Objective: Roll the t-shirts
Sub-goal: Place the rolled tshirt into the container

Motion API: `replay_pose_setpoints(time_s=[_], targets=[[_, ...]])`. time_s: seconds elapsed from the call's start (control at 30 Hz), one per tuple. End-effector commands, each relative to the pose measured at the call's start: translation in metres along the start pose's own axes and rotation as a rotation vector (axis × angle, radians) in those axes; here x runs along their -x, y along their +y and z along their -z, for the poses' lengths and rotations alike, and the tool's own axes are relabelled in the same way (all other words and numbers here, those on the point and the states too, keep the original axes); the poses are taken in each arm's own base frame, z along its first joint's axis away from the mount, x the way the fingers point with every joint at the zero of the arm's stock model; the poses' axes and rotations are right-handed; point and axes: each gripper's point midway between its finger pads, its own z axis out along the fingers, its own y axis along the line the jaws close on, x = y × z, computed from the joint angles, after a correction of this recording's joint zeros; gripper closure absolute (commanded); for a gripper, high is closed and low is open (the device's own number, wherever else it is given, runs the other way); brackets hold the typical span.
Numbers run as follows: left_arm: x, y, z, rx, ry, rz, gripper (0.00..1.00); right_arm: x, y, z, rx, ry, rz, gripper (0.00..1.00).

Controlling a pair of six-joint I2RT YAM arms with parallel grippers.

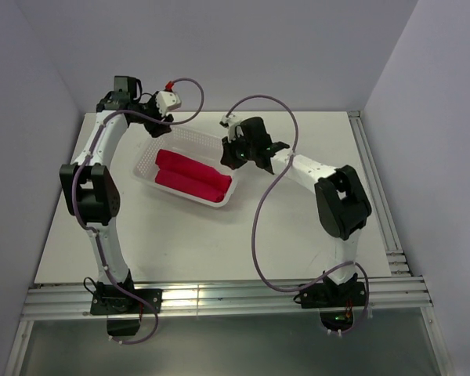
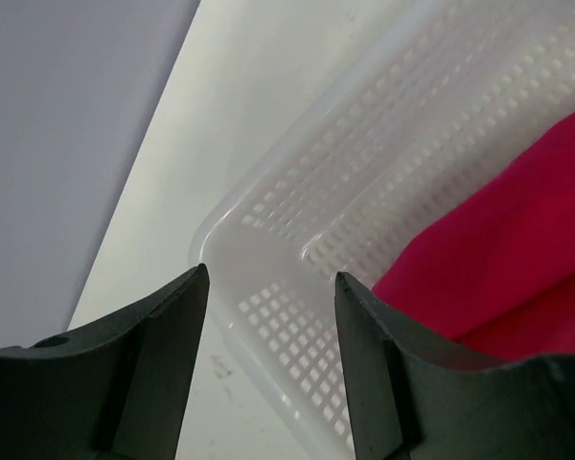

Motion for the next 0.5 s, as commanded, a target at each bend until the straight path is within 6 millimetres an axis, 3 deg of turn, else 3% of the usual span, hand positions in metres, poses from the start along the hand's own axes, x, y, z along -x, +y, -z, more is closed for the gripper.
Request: replay_pose_setpoints(time_s=[0.0, 0.33, 0.47], targets=[[0.016, -0.022, -0.027, -0.079, -0.089, 0.075, 0.4, 0.025, 0.021, -0.016, 0.046, -0.082, -0.076, 1.0], [0.001, -0.05, -0.059, -0.148, -0.087, 0.157, 0.45, 0.019, 0.036, -0.059, -0.056, -0.06, -0.138, 1.0], [-0.021, -0.058, -0.068, -0.141, -0.039, 0.199, 0.48, 0.008, 0.039, -0.069, -0.1, -0.022, -0.129, 1.0]])
